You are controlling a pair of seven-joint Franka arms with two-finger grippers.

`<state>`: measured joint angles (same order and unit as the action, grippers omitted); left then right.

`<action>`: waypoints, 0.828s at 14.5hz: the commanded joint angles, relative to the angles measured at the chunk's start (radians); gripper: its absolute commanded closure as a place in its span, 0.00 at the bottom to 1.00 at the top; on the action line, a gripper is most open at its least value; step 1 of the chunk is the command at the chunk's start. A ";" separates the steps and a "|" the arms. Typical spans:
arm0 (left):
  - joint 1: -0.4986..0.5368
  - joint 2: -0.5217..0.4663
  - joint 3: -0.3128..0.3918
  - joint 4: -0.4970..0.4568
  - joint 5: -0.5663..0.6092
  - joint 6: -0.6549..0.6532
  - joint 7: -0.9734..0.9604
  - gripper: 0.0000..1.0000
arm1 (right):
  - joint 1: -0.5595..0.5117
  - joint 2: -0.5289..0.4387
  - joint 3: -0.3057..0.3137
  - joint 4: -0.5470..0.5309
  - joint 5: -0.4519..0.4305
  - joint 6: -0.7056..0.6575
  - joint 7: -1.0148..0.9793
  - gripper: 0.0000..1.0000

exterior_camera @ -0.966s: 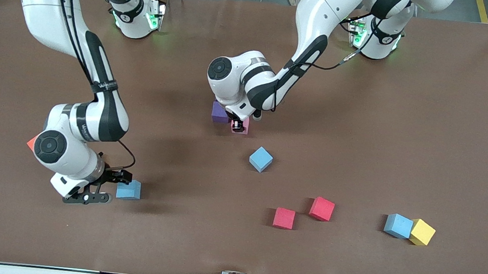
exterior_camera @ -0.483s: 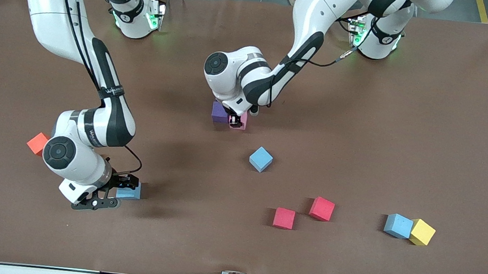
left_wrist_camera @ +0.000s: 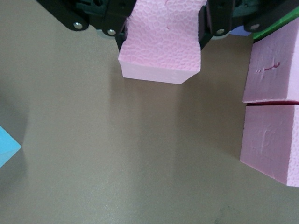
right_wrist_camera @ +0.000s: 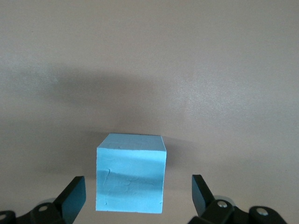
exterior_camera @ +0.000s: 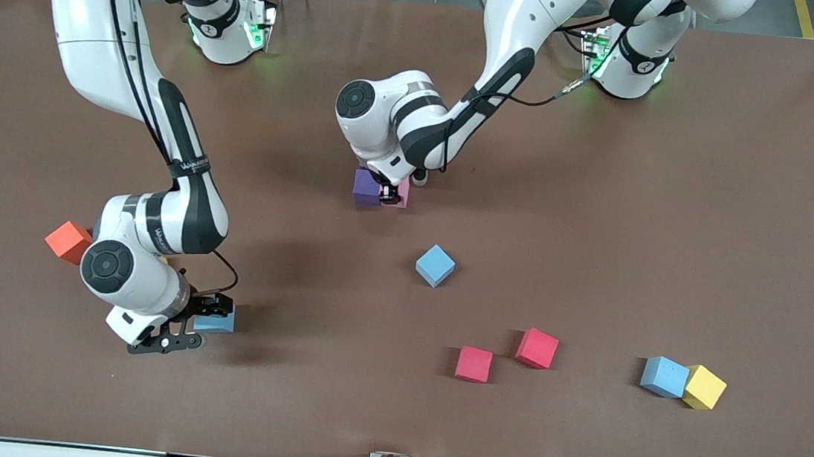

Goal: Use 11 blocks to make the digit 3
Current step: 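Lower the pink cube with the left gripper while the right gripper grasps blue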

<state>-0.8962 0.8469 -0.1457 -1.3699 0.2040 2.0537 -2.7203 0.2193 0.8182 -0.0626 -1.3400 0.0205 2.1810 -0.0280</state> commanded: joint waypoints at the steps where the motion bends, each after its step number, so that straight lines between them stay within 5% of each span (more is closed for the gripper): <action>1: -0.009 0.018 0.008 0.028 -0.014 -0.015 -0.053 0.93 | -0.006 0.015 0.009 0.027 -0.005 -0.009 -0.013 0.00; 2: -0.009 0.018 0.008 0.028 -0.012 -0.013 -0.052 0.90 | -0.006 0.019 0.009 0.027 -0.005 -0.009 -0.013 0.00; 3: -0.006 0.015 0.008 0.028 -0.011 -0.013 -0.043 0.62 | -0.006 0.022 0.009 0.027 -0.005 -0.009 -0.013 0.00; 4: -0.004 0.014 0.009 0.028 -0.012 -0.013 -0.042 0.05 | -0.006 0.022 0.009 0.027 -0.004 -0.009 -0.013 0.00; 12: 0.008 -0.109 -0.002 0.026 -0.015 -0.092 0.054 0.00 | 0.000 0.036 0.009 0.027 -0.005 -0.009 -0.013 0.00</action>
<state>-0.8883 0.7924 -0.1450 -1.3329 0.2032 2.0133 -2.6997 0.2227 0.8350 -0.0596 -1.3380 0.0205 2.1803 -0.0310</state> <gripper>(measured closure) 0.000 0.000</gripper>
